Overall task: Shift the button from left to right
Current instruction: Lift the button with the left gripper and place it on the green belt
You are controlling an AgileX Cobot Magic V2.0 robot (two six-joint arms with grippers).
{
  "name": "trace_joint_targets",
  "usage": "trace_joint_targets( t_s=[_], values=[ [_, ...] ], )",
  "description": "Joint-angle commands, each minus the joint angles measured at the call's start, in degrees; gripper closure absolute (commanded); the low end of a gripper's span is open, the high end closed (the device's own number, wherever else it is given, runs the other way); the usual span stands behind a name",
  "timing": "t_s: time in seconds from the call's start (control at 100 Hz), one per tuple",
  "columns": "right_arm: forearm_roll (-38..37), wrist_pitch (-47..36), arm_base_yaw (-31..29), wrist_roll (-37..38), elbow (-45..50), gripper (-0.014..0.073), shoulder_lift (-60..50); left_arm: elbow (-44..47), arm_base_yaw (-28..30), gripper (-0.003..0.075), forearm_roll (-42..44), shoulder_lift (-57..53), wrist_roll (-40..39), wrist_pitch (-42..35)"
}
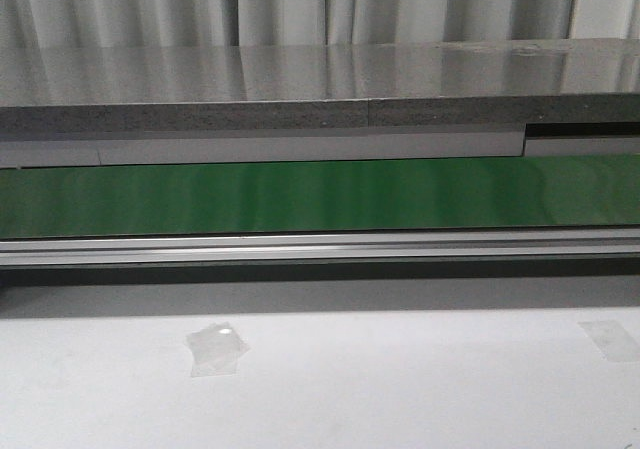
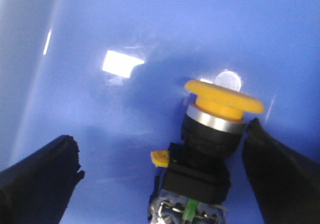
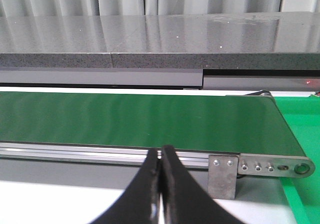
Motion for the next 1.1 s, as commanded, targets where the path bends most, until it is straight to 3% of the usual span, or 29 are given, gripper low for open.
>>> trace_joint_targets(
  t_s=[0.0,0.15,0.22,0.29,0.44,0.6,1.09],
  values=[
    [-0.4,-4.7,-0.3,-0.2,-0.9,0.0694,-1.0,-1.6,0.2,0.0081,-0.8,-1.9,-0.1,-1.3],
    [-0.4,-4.7,-0.3,-0.2,-0.9,0.0694,-1.0,-1.6,0.2,0.0086,-1.3,-1.0,-0.1,-1.2],
    [-0.4,-4.7,-0.3,-0.2,-0.9,0.0694,-1.0,-1.6,0.2,0.0132,-1.3,-1.0,-0.1,-1.2],
    [-0.4,-4.7,-0.3,-0.2,-0.9,0.0694,-1.0,-1.6,0.2,0.0231,-1.3,-1.0,-0.1,-1.2],
    [-0.4,-4.7,-0.3,-0.2,-0.9,0.0694,-1.0,-1.6,0.2,0.0535,-1.3,-1.0,-0.1,-1.2],
    [-0.4,-4.7,-0.3,-0.2,-0.9,0.0694,-1.0,-1.6,0.2,0.0729,-1.3,-1.0,-0.1,-1.2],
    [-0.4,-4.7,-0.3,-0.2,-0.9,0.0694,-1.0,-1.7,0.2,0.074,-2.4,-12.5,1.6,-0.5]
  ],
)
